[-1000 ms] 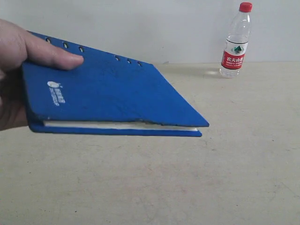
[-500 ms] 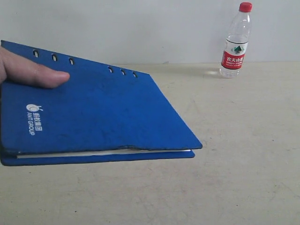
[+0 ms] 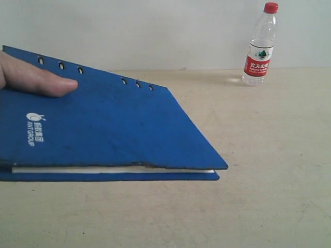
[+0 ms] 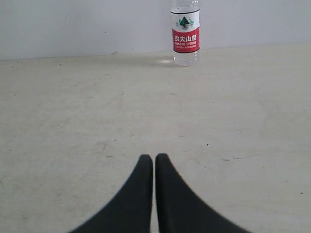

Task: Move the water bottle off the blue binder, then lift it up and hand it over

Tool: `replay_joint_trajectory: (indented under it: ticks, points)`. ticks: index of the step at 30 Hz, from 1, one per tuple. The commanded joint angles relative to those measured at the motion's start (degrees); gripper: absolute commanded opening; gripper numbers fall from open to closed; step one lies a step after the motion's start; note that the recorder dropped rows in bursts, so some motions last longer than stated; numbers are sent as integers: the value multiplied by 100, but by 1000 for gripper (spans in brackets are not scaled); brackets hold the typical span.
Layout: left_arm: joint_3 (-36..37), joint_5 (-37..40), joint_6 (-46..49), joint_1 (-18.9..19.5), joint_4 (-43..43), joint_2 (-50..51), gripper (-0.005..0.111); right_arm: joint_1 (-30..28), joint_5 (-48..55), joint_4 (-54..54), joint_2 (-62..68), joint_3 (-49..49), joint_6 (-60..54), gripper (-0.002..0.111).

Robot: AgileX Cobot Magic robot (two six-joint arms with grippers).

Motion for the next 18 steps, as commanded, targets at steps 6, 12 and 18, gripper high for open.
replay_joint_trajectory:
  ticks: [6,12,18]
  points:
    - [-4,-92,24,-47,-15,-19,4,-18,95,-758,-32,0,-921,0]
    - [-4,-92,24,-47,-15,-19,4,-18,95,-706,-32,0,-911,0]
    - [-4,-92,24,-47,-15,-19,4,-18,95,-706,-32,0,-911,0]
